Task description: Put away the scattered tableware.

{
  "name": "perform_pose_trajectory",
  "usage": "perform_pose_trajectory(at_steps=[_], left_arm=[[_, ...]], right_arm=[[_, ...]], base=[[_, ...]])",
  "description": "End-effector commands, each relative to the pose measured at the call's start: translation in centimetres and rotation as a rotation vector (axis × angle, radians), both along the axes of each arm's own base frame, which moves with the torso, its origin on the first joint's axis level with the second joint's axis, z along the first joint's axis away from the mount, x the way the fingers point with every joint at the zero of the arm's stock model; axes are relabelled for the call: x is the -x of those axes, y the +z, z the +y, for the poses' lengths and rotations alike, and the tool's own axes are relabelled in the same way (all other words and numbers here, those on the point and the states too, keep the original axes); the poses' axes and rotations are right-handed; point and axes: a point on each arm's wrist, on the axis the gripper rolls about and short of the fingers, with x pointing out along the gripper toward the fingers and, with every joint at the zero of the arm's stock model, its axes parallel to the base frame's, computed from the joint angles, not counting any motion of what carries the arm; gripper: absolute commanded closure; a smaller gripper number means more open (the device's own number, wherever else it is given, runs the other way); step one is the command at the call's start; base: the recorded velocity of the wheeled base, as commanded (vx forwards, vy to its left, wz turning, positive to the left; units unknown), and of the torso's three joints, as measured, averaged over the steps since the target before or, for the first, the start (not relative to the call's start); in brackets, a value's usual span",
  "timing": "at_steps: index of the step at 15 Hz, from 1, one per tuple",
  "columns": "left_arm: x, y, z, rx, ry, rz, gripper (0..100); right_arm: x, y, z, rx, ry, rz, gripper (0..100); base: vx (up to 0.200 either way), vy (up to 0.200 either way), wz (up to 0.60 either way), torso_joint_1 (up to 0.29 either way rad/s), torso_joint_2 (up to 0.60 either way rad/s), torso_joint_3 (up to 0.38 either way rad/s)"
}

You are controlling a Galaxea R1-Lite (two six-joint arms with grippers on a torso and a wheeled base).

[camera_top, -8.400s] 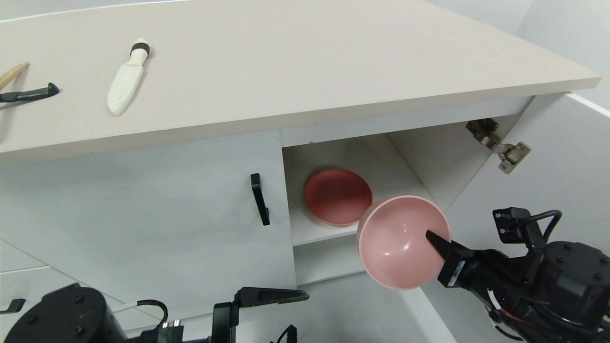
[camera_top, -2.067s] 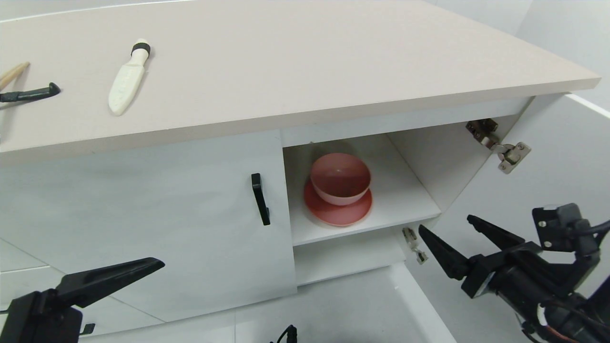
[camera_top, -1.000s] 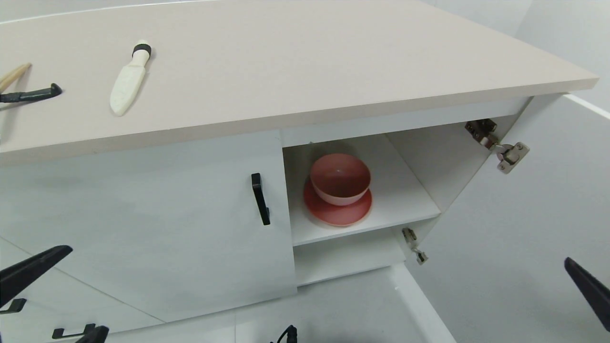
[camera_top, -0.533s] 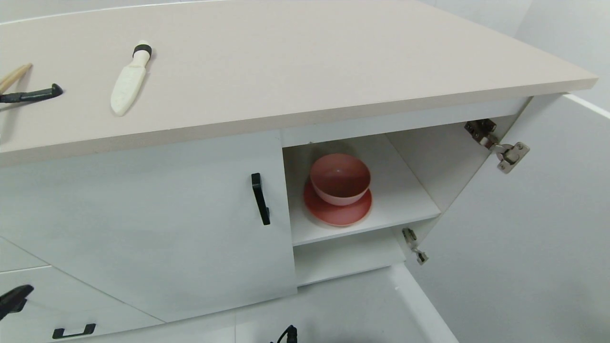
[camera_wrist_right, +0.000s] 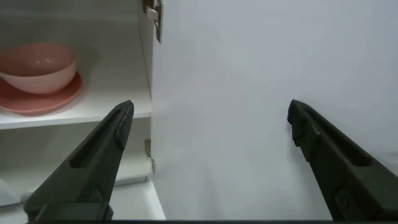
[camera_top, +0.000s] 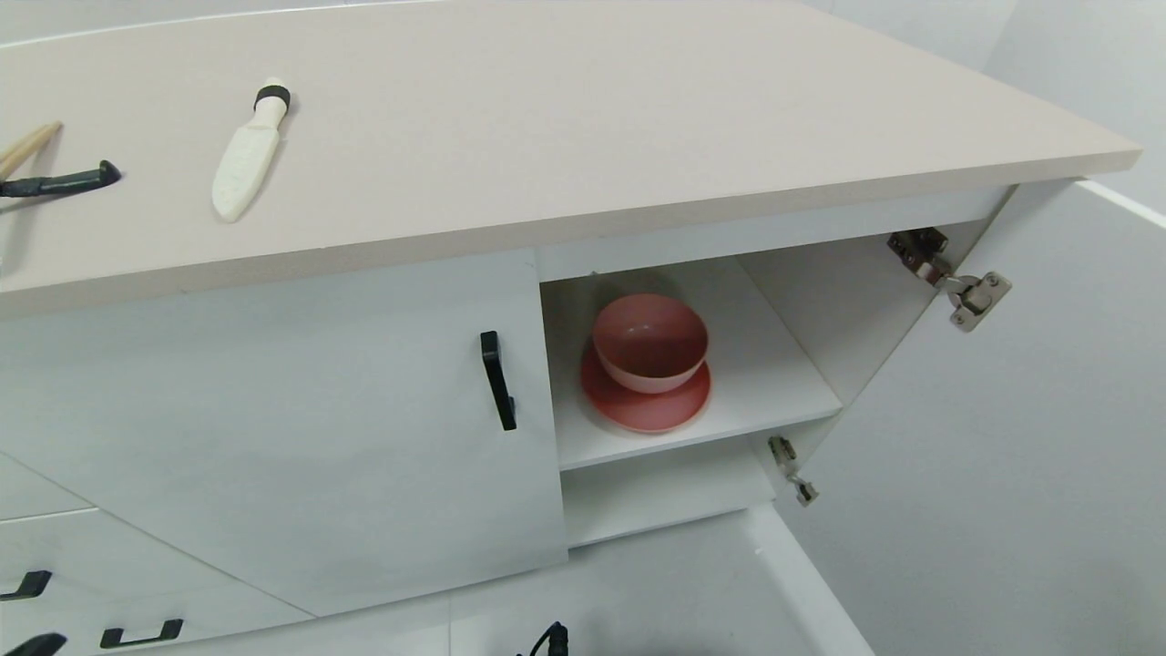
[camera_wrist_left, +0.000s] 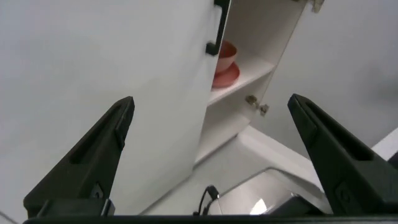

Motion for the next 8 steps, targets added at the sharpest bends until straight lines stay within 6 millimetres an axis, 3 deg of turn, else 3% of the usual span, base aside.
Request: perform_pose_trajectory(at_steps=[1, 2, 3, 8], left_arm=[[0.6, -0.5, 0.0, -0.008, 0.023, -0.043, 0], [0.9, -1.7, -0.1, -0.037, 0.064, -0.008, 0], [0.8, -2.3, 0.0, -0.094, 0.117, 0.028, 0], [0.7, -2.4, 0.1, -0.078, 0.153, 0.046, 0]], right_arm=[[0.2, 0.1, 0.0, -0.004, 0.002, -0.017, 0], [0.2, 0.0, 0.0, -0.004, 0.01, -0.011, 0], [0.2, -0.1, 0.0, -0.005, 0.009, -0.01, 0], [0.3, -0.2, 0.0, -0.002, 0.025, -0.011, 0]], base=[[0.0, 0.0, 0.0, 0.0, 0.0, 0.0], [0.0, 0.0, 0.0, 0.0, 0.0, 0.0], [-0.2, 0.0, 0.0, 0.002, 0.0, 0.002], [-0.2, 0.0, 0.0, 0.003, 0.0, 0.001]])
